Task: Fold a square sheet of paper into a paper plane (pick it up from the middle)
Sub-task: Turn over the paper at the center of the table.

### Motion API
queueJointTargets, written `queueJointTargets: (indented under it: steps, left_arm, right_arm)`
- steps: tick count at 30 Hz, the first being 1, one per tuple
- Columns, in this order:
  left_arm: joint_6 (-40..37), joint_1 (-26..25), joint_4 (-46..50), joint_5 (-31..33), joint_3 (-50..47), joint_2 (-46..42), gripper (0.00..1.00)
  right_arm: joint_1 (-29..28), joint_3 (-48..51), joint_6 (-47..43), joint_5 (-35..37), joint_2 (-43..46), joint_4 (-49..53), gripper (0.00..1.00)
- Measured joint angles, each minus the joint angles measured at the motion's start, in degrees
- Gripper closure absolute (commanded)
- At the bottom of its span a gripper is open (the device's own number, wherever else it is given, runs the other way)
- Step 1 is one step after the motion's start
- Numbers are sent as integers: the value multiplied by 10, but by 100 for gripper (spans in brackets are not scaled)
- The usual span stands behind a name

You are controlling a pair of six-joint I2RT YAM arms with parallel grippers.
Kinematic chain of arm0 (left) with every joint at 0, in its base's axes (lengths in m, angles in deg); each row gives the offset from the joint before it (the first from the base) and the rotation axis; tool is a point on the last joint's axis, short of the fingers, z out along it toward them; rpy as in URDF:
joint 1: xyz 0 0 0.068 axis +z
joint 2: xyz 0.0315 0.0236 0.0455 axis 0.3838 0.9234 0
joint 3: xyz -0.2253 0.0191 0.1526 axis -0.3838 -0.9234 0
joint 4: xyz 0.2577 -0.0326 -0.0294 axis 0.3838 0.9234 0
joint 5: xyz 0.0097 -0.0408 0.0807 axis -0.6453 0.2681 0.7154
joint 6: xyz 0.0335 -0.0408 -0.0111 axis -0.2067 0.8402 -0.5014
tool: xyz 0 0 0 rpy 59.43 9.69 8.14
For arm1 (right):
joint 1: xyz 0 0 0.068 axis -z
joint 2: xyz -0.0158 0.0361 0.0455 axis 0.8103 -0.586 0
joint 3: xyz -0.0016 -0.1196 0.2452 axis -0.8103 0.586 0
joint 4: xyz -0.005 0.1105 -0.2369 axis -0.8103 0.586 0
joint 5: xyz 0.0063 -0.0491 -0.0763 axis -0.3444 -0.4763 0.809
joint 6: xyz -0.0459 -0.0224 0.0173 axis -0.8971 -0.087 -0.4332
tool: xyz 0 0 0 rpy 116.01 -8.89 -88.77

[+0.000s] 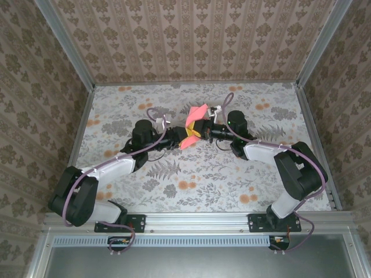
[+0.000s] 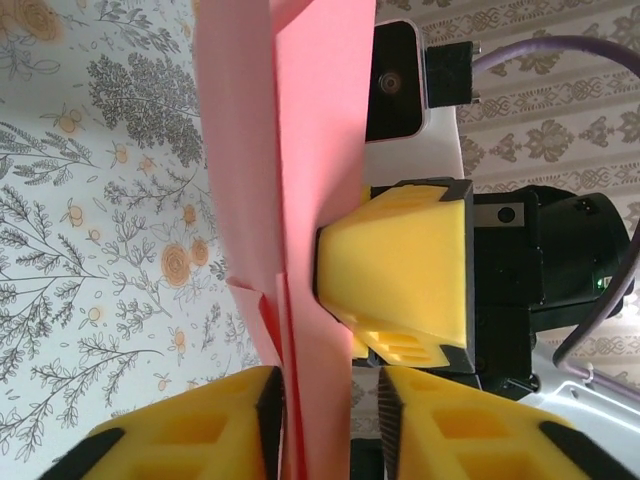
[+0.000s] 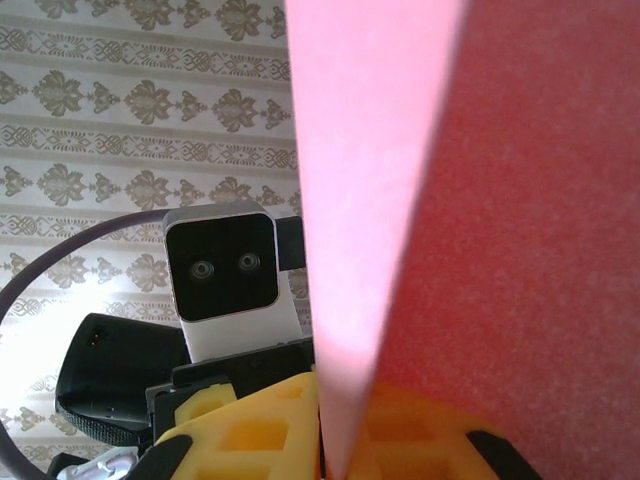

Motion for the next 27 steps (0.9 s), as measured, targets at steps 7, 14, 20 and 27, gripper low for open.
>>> queueJointTargets:
  steps: [7, 14, 20, 27]
  left_arm:
    - [-5, 8, 8, 0, -5, -1, 89]
    - [-41, 21, 65, 5, -5, -19, 94]
    - [-168, 27, 310, 69, 48, -53, 93]
    - [-339, 19, 642, 273, 200, -49, 93]
  right_arm:
    - [0, 0, -1, 0, -1, 9, 73]
    - [15, 0, -45, 6, 14, 119, 44]
    - [49, -3, -158, 78, 97, 337, 33]
    - [53, -23, -264, 191, 162, 521, 31]
